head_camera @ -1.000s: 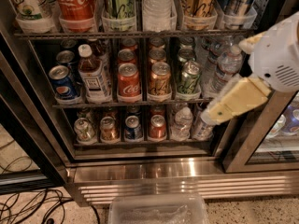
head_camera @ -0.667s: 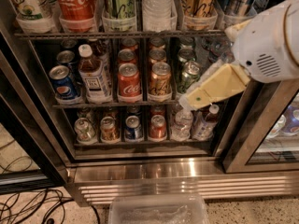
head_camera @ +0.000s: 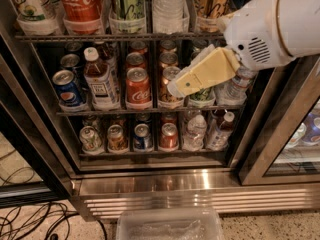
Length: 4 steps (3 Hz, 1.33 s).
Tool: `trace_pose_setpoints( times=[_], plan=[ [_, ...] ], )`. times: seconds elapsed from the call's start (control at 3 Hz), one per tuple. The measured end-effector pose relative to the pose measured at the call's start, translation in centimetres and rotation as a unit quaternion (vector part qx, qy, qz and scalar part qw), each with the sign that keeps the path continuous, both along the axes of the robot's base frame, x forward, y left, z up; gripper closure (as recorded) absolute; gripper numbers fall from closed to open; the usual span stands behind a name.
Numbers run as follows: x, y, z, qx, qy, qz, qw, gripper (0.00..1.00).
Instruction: Pick water bottle from top shelf of fridge
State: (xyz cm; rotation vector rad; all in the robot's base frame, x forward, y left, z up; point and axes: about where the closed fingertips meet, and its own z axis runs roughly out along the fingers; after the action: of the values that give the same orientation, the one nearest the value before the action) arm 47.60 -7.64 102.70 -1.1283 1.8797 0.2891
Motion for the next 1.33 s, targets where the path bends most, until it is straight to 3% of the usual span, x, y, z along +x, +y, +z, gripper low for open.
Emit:
trace_pose_setpoints(
  times=[0.33,0.67,1.0,1.33],
  plan=[
    [0.0,0.0,0.0,0.000,0.000,0.000,1.0000,0.00],
    [0.8,0.6,0.2,0.008,-0.027,-0.018,0.9994,0.00],
    [2.8,2.8,-0.3,0.057,-0.044,-0.053,0.9960,0.00],
    [4.5,3.7,0.7,0.111,-0.069,-0.100,0.9864,0.00]
  ],
)
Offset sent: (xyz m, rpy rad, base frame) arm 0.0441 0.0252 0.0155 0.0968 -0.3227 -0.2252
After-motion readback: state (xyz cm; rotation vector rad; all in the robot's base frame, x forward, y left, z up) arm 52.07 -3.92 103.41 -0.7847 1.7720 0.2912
